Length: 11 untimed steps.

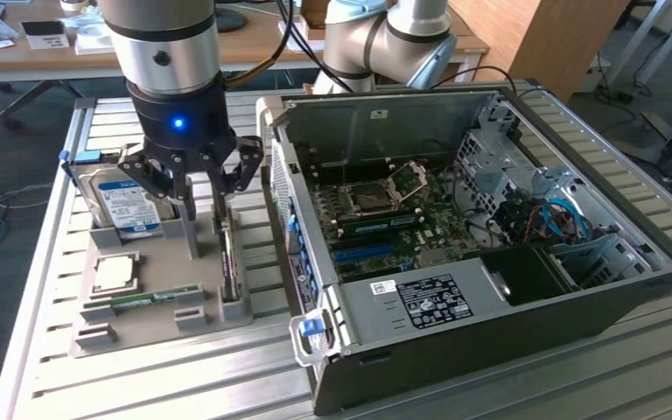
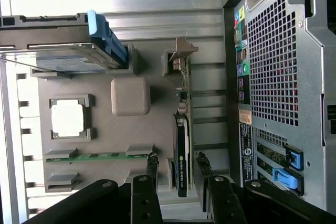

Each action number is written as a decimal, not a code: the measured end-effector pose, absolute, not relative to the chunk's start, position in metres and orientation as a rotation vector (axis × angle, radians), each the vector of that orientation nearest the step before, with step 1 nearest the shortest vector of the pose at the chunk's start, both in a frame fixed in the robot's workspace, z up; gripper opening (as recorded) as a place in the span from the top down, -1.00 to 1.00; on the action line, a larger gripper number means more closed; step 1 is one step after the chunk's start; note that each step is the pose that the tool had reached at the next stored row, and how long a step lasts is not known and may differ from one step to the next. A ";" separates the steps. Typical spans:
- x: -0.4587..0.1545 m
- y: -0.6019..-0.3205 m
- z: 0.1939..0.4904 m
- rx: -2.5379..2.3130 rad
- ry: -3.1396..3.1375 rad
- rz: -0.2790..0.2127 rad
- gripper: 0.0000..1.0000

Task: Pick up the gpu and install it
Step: 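Pick up the gpu and move the gpu toward the slot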

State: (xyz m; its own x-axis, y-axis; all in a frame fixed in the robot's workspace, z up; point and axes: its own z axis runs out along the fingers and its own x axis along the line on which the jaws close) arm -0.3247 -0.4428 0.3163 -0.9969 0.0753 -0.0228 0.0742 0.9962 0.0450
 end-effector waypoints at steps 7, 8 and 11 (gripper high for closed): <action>-0.325 -0.443 0.314 0.117 3.114 0.069 0.17; -0.325 -0.443 0.313 0.117 3.114 0.069 0.17; -0.325 -0.443 0.310 0.117 3.114 0.069 0.17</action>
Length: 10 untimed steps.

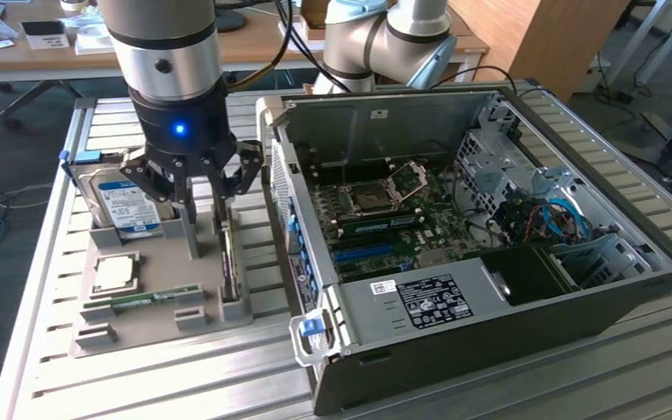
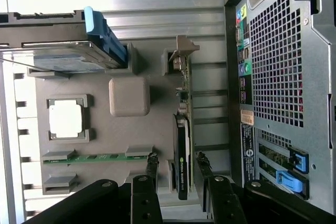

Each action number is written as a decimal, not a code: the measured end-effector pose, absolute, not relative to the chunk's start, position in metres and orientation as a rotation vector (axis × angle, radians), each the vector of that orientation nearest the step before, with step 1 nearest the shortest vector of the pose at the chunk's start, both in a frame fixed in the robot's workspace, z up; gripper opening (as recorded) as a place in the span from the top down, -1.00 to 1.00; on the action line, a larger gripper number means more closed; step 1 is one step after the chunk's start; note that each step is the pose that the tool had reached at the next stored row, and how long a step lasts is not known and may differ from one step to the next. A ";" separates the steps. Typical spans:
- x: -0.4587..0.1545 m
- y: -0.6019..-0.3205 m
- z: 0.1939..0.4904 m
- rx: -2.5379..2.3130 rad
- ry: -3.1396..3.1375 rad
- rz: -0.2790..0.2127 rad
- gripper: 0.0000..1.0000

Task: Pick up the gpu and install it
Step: 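Pick up the gpu and move the gpu toward the slot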

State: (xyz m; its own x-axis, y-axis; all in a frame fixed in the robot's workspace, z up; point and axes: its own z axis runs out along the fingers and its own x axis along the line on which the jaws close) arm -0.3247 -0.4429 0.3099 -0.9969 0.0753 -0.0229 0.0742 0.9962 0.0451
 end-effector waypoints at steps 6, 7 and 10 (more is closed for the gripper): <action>-0.325 -0.443 0.307 0.117 3.114 0.069 0.17; -0.325 -0.443 0.307 0.117 3.114 0.069 0.17; -0.322 -0.443 0.307 0.117 3.114 0.069 0.17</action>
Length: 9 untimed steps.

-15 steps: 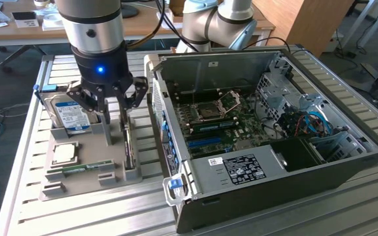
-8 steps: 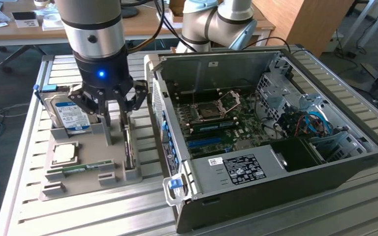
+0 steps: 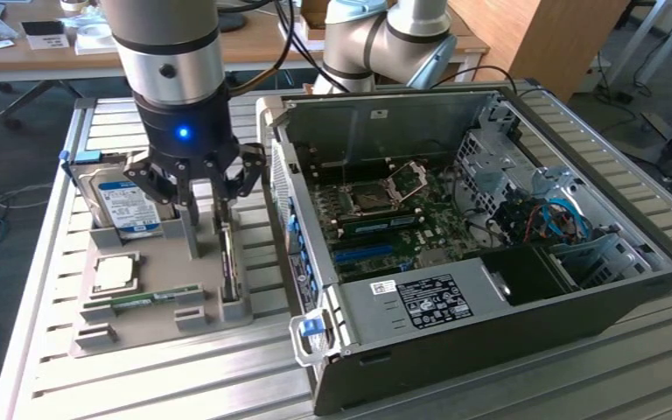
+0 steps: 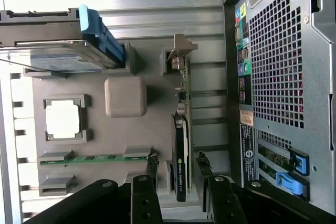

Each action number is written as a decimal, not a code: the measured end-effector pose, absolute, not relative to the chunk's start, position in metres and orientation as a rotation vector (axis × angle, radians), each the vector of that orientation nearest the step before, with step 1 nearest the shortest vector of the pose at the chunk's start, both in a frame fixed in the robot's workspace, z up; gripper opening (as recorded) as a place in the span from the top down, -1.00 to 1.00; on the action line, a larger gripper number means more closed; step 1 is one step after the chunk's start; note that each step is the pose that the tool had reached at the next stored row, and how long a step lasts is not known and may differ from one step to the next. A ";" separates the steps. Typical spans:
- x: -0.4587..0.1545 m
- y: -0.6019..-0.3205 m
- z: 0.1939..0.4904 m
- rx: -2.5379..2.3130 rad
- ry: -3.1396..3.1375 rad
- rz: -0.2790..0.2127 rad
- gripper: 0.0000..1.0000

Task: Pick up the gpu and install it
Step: 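Pick up the gpu and move the gpu toward the slot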

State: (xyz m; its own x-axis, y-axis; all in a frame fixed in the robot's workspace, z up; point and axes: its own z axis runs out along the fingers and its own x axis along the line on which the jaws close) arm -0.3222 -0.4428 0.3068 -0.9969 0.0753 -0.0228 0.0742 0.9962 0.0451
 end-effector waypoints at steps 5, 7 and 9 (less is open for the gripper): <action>-0.320 -0.443 0.306 0.117 3.114 0.069 0.17; -0.320 -0.443 0.305 0.117 3.114 0.069 0.17; -0.320 -0.443 0.302 0.117 3.114 0.069 0.17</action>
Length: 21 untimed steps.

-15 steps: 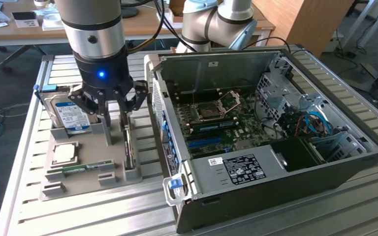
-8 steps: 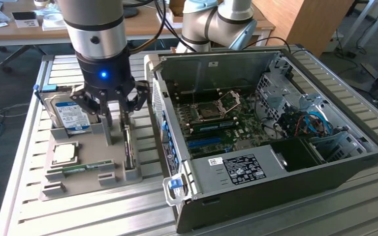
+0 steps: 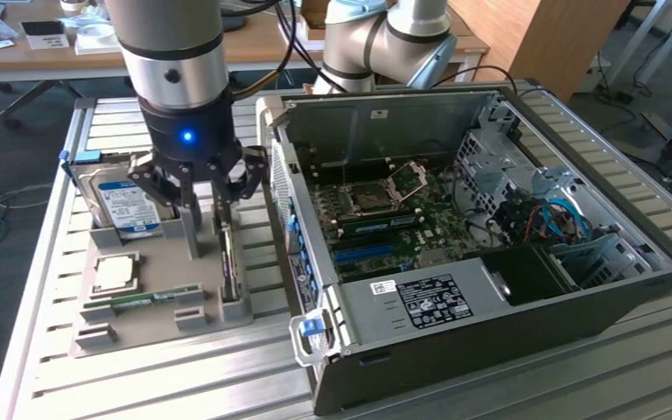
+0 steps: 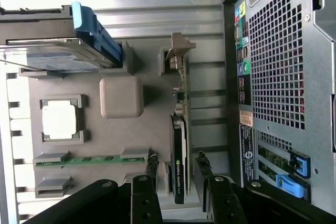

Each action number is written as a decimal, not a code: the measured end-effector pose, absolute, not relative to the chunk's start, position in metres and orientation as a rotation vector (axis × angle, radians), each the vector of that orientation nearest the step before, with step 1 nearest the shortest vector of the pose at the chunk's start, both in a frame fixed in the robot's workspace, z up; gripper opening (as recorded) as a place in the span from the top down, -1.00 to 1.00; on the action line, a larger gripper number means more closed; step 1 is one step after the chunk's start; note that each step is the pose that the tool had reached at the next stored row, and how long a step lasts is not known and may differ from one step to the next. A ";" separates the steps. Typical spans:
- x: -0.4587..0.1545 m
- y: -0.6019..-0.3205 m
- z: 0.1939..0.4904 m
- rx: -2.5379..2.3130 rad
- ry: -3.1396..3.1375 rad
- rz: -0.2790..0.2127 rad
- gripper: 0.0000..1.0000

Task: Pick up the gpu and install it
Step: 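Pick up the gpu and move the gpu toward the slot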

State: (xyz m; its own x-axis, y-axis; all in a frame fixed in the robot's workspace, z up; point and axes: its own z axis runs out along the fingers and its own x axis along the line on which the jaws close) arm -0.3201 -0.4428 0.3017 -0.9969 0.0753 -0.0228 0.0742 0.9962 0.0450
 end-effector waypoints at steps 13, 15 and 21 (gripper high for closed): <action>-0.320 -0.443 0.297 0.117 3.114 0.069 0.17; -0.320 -0.443 0.297 0.117 3.114 0.069 0.17; -0.320 -0.443 0.295 0.117 3.114 0.069 0.17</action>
